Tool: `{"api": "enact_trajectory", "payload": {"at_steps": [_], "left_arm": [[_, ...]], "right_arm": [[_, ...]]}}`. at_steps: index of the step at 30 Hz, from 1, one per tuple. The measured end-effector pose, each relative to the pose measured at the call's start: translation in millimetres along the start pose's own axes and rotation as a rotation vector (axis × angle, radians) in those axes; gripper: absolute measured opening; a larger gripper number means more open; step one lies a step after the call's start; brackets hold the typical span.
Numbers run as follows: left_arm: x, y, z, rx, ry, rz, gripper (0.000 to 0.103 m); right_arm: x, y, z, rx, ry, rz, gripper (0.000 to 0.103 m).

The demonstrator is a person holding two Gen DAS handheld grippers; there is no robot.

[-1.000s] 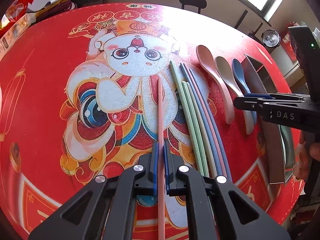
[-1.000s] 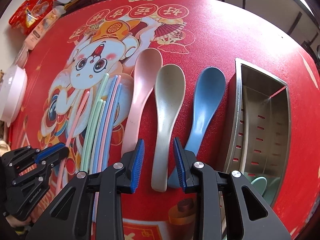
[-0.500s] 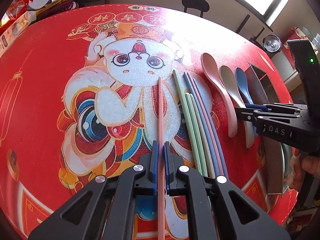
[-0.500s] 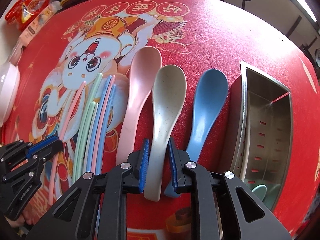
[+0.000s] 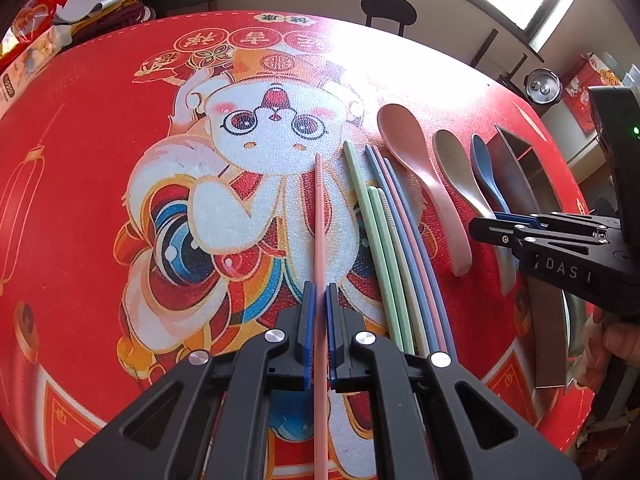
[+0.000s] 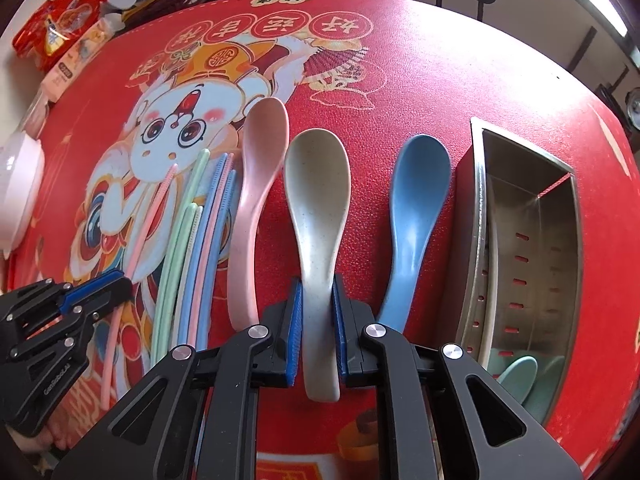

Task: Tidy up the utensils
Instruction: 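Lift the beige spoon with the right tool while the left tool carries the pink chopstick toward the tray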

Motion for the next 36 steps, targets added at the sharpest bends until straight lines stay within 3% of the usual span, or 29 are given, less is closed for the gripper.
{"api": "enact_trajectory", "payload": {"at_steps": [9, 23, 36], "left_arm": [[-9, 13, -19, -0.002, 0.057, -0.04, 0.005], [-2, 27, -40, 0.008, 0.102, -0.054, 0.005], [25, 10, -84, 0.077, 0.184, -0.008, 0.005]], "right_arm": [[1, 15, -21, 0.045, -0.103, 0.082, 0.014], [0, 35, -34, 0.061, -0.148, 0.114, 0.014], [11, 48, -61, 0.117, -0.188, 0.151, 0.014]]}}
Point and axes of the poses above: each gripper's, at about its wrist camera, not at the fingertips, and z roughly the way its jaws point, x to its right, y to its underside, the point moved 6 cm from there along z, roughly the way its jaws point, and after that the axes turned 4 degrees about -x, right-handed, at the moved point
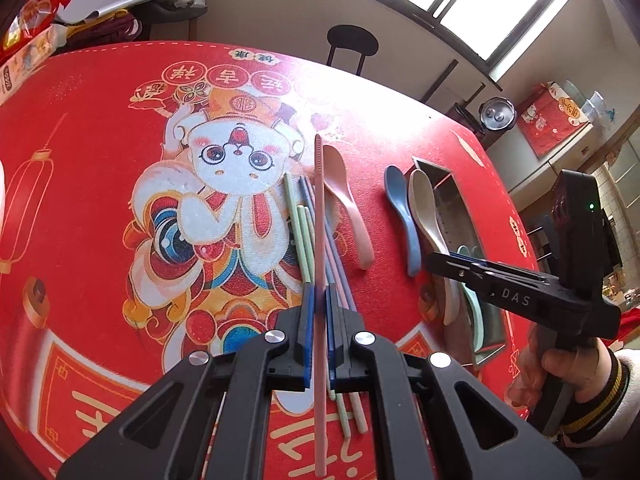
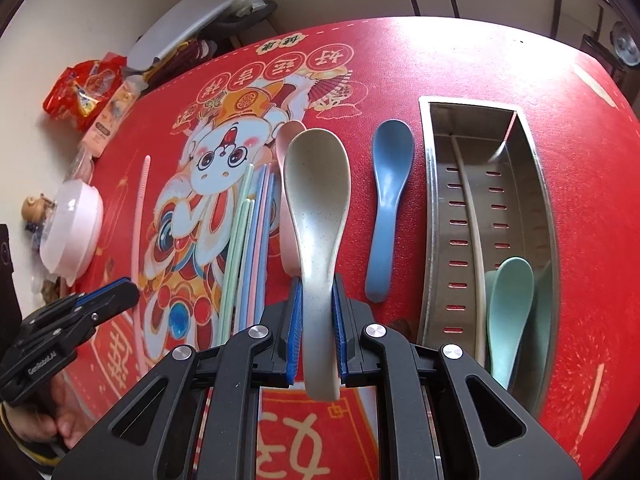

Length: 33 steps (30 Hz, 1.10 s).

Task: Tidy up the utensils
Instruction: 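Lift the beige spoon with the right tool while the left tool carries the pink chopstick toward the tray, then lower the beige spoon into the tray with the right tool while the left tool releases the pink chopstick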

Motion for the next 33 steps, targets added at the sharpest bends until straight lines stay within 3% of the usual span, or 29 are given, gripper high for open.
{"api": "enact_trajectory", "payload": {"at_steps": [8, 21, 28, 33], "left_arm": [[33, -21, -1, -0.001, 0.07, 0.015, 0.005], [114, -38, 34, -0.073, 0.2, 0.096, 0.005], [144, -46, 78, -0.139, 0.248, 0.037, 0.005], [154, -45, 112, -0.184, 0.233, -0.013, 0.005]], "right_arm": [[20, 2, -26, 0.056, 0.01, 0.043, 0.014], [97, 34, -55, 0.079, 0.096, 0.179, 0.014], [113, 50, -47, 0.032, 0.125, 0.199, 0.014], [115, 58, -42, 0.011, 0.126, 0.204, 0.014]]}}
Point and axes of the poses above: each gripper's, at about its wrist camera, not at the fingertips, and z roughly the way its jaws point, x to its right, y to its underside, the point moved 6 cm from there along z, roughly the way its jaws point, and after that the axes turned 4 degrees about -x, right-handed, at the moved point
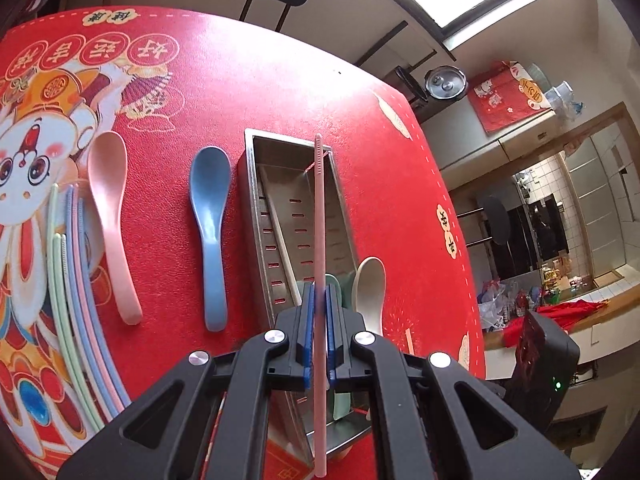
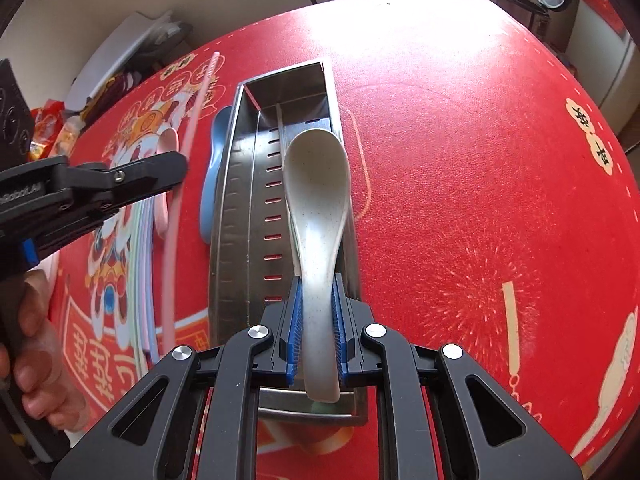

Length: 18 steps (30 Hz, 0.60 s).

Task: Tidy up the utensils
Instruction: 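Lower the beige spoon into the tray with the right tool while the left tool releases the pink chopstick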

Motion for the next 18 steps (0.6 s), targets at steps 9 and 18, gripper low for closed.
{"api": "enact_trajectory", "payload": {"at_steps": [9, 18], "left_arm": [[-5, -4, 25, -0.025, -0.061, -0.016, 0.005], [-10, -10, 35, -0.042, -0.075, -0.015, 0.006]], "right_arm": [[2, 2, 7, -0.025, -0.008, 0.005, 0.014], [-2, 0, 16, -0.058, -0.014, 0.008, 0.016]]}}
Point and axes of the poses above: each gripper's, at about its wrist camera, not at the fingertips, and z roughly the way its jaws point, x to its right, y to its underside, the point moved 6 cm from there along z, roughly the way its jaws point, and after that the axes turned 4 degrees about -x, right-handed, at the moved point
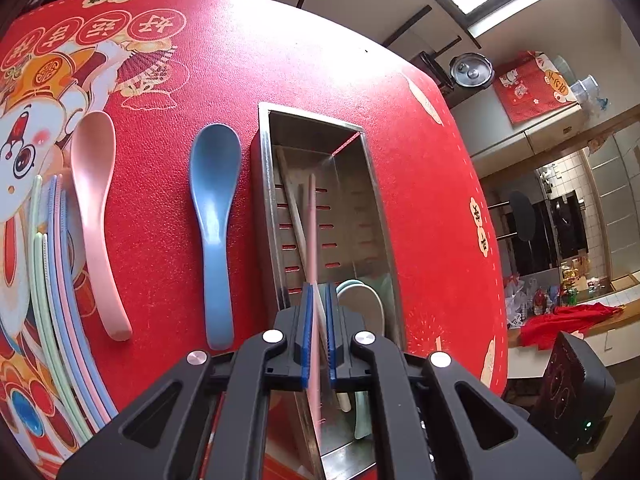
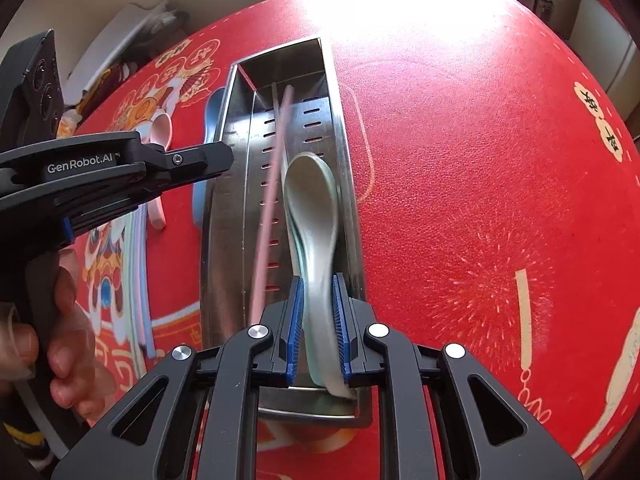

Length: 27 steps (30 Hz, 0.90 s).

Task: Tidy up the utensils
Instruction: 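Lower the beige spoon into the tray with the right tool while the left tool releases the pink chopstick, then raise both open tools away from the steel tray toward the utensils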

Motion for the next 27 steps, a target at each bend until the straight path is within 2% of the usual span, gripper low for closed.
{"api": "enact_trajectory", "payload": {"at_steps": [2, 5, 7, 8, 9, 10, 12, 15, 17, 21, 22, 27], "left_arm": [[0, -1, -3, 0.004, -0.002, 0.009, 0.006], [1, -2, -14, 0.023, 0.003, 0.027, 0.013], [2, -3, -26, 0.053, -0.005, 0.05, 0.033], [1, -4, -32, 0.07, -0.014, 0.063, 0.037], [0, -5, -39, 0.084, -0.022, 0.075, 0.043], [-2, -7, -46, 0.095, -0.033, 0.084, 0.047], [-9, -8, -59, 0.116, -0.057, 0.101, 0.063], [-23, -8, -81, 0.144, -0.11, 0.127, 0.085], [-35, -5, -93, 0.153, -0.144, 0.145, 0.095], [-68, 8, -113, 0.153, -0.224, 0.164, 0.097], [-76, 11, -117, 0.152, -0.243, 0.163, 0.097], [-115, 31, -128, 0.131, -0.327, 0.159, 0.097]], "right_arm": [[0, 0, 0, 0.0, 0.004, 0.004, 0.016], [-1, -1, -4, 0.007, 0.001, 0.008, 0.016], [-2, -3, -9, 0.018, 0.011, 0.006, 0.019], [-2, -3, -12, 0.025, 0.01, 0.005, 0.022], [-2, -3, -15, 0.032, 0.007, 0.005, 0.029], [-4, -4, -17, 0.038, -0.002, 0.005, 0.041], [-6, -6, -22, 0.061, 0.015, 0.002, 0.056], [-11, -8, -28, 0.075, 0.0, -0.006, 0.059], [-13, -11, -32, 0.088, -0.003, -0.009, 0.063], [-20, -15, -35, 0.088, -0.032, -0.013, 0.076], [-22, -16, -34, 0.086, -0.034, -0.015, 0.085], [-30, -17, -34, 0.096, -0.022, -0.014, 0.087]]}}
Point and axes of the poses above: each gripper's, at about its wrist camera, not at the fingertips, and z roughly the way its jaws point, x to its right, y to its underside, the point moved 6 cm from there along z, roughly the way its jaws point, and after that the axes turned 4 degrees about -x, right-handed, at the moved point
